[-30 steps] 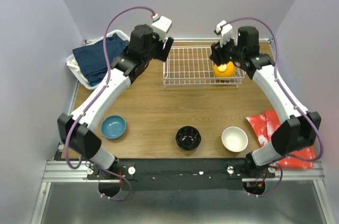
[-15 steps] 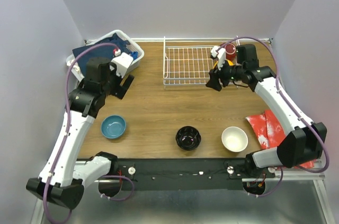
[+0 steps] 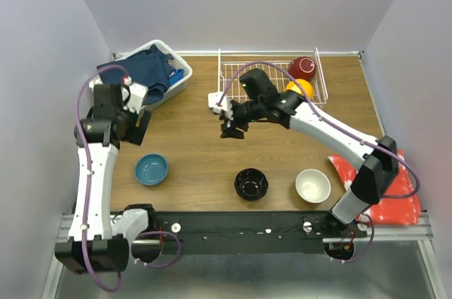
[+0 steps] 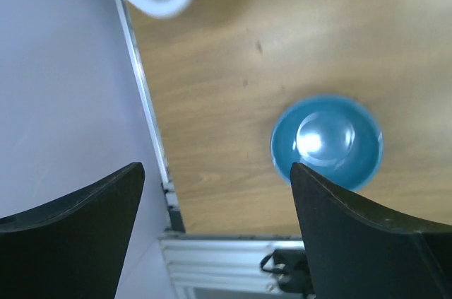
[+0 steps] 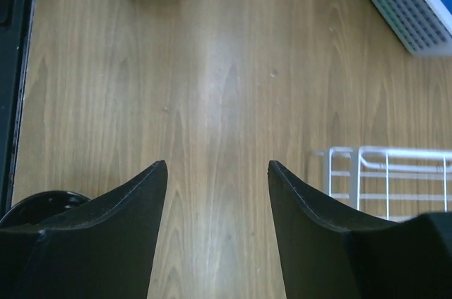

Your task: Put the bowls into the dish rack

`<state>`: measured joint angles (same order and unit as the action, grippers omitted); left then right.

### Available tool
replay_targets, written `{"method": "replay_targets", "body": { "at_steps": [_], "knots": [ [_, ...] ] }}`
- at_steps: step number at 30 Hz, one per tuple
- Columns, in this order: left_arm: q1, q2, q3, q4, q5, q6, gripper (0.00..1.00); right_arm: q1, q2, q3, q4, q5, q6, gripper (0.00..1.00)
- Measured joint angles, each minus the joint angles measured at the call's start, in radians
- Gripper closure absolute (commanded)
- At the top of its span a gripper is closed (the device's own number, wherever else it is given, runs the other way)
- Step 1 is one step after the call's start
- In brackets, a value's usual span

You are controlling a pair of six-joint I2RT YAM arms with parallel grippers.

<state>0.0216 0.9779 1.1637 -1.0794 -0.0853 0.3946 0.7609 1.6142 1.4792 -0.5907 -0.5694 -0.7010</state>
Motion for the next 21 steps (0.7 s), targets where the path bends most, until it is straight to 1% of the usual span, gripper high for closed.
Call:
{"method": "replay_targets", "body": {
  "at_steps": [2, 4, 8, 13, 16, 21],
  "knots": [
    [0.031, 0.063, 0.085, 0.013, 0.014, -0.051, 0.07, 0.051, 0.055, 0.054, -0.016, 0.011, -0.024, 0.36],
    [0.037, 0.1, 0.147, 0.036, 0.029, -0.098, 0.07, 0.086, 0.123, 0.116, -0.011, 0.025, -0.041, 0.36],
    [0.065, 0.101, 0.187, 0.053, 0.055, -0.162, 0.1, 0.187, 0.237, 0.194, -0.015, 0.06, -0.108, 0.38],
    [0.141, 0.163, 0.262, 0.045, 0.124, -0.24, 0.07, 0.291, 0.36, 0.261, -0.018, 0.084, -0.144, 0.38],
    [0.169, 0.194, 0.296, 0.045, 0.151, -0.269, 0.06, 0.33, 0.412, 0.286, -0.019, 0.106, -0.15, 0.38],
    [0.187, 0.191, 0.335, 0.044, 0.152, -0.288, 0.06, 0.38, 0.518, 0.386, 0.001, 0.158, -0.156, 0.39]
  ]
}}
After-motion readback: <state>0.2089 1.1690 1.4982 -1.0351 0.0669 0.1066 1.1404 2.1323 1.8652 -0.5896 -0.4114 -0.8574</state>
